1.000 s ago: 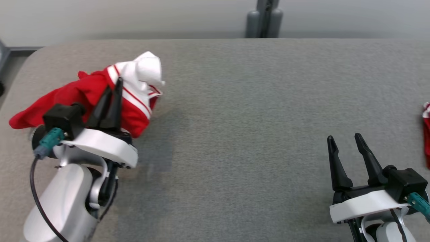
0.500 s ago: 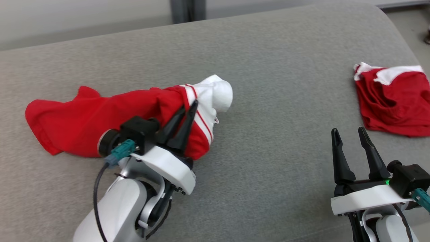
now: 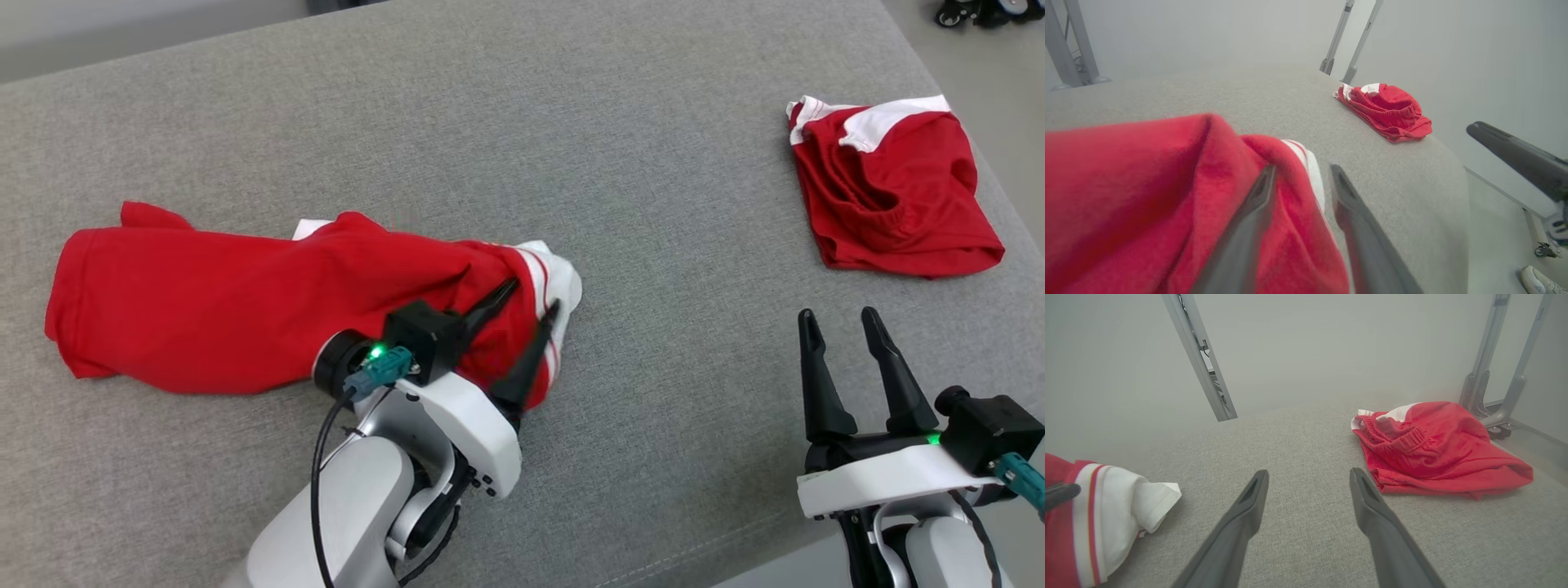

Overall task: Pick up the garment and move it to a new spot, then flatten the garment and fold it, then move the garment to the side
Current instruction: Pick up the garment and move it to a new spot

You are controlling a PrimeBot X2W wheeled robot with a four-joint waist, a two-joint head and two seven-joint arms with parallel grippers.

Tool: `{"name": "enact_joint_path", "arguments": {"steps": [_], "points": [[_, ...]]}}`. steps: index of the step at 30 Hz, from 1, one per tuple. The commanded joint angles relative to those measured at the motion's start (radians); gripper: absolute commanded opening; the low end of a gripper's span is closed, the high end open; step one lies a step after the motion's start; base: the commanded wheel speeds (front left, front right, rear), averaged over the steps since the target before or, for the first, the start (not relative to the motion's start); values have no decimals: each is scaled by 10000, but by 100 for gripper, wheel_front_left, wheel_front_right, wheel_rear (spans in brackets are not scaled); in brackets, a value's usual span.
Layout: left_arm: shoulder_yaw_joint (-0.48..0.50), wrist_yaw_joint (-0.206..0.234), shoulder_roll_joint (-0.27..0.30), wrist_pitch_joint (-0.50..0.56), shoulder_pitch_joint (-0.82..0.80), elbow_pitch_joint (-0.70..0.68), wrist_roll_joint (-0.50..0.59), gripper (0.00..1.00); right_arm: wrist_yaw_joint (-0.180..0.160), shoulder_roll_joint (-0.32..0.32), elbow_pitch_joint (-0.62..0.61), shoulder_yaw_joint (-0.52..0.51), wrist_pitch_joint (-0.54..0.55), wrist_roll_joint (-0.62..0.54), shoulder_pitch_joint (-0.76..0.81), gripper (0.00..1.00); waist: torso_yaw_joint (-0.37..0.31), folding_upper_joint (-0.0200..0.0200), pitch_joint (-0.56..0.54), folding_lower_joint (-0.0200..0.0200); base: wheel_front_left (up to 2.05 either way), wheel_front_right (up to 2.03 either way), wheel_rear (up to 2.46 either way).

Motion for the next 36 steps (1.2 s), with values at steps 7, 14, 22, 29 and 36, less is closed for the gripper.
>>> {"name": "enact_joint_path", "arguments": {"steps": [7, 14, 22, 29, 36], "points": [[-26, -36, 47, -1024, -183, -401, 443, 100, 4, -45, -146, -178, -96, -250, -76, 100, 544, 0, -367, 0, 0, 0, 0], [938, 658, 622, -1804, 104, -1299, 443, 100, 4, -43, -271, -201, -90, -684, -117, 100, 1152, 0, -808, 0, 0, 0, 0], [2494, 1309, 1555, -2291, 620, -1588, 266, 100, 4, -45, -238, -131, -89, -1016, -67, 100, 1810, 0, -1223, 0, 0, 0, 0], [3866, 1550, 2178, -2452, 1731, -1653, 238, 100, 4, -46, -158, -80, -90, -1210, 128, 100, 2227, 0, -1716, 0, 0, 0, 0], [4685, 1786, 2252, -2461, 3303, -2059, 497, 100, 4, -46, -50, -63, -83, -1407, 480, 100, 2500, 0, -2271, 0, 0, 0, 0]]}}
